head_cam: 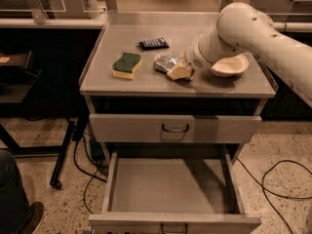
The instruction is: Pick redbull can from middle drawer and place on counter
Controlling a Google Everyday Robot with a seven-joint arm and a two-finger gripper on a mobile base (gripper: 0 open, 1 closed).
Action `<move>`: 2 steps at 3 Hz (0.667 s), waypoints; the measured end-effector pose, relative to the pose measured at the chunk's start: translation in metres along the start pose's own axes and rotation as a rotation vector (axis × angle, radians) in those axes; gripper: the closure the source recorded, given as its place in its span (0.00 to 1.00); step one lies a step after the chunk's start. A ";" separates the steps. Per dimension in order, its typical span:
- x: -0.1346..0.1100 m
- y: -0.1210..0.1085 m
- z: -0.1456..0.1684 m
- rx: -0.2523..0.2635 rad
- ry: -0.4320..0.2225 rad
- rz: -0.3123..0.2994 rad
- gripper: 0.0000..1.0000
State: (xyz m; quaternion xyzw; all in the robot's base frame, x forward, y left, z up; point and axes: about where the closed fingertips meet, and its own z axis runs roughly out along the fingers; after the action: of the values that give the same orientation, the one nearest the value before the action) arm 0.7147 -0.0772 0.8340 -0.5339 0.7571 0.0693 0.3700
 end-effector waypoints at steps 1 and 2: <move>0.000 0.000 0.000 0.000 0.000 0.000 0.04; 0.000 0.000 0.000 0.000 0.000 0.000 0.00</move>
Offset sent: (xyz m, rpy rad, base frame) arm 0.0000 0.0000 0.0000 0.0000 0.0000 0.0000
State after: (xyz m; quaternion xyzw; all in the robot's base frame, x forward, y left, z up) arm 0.7147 -0.0770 0.8339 -0.5340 0.7571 0.0694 0.3699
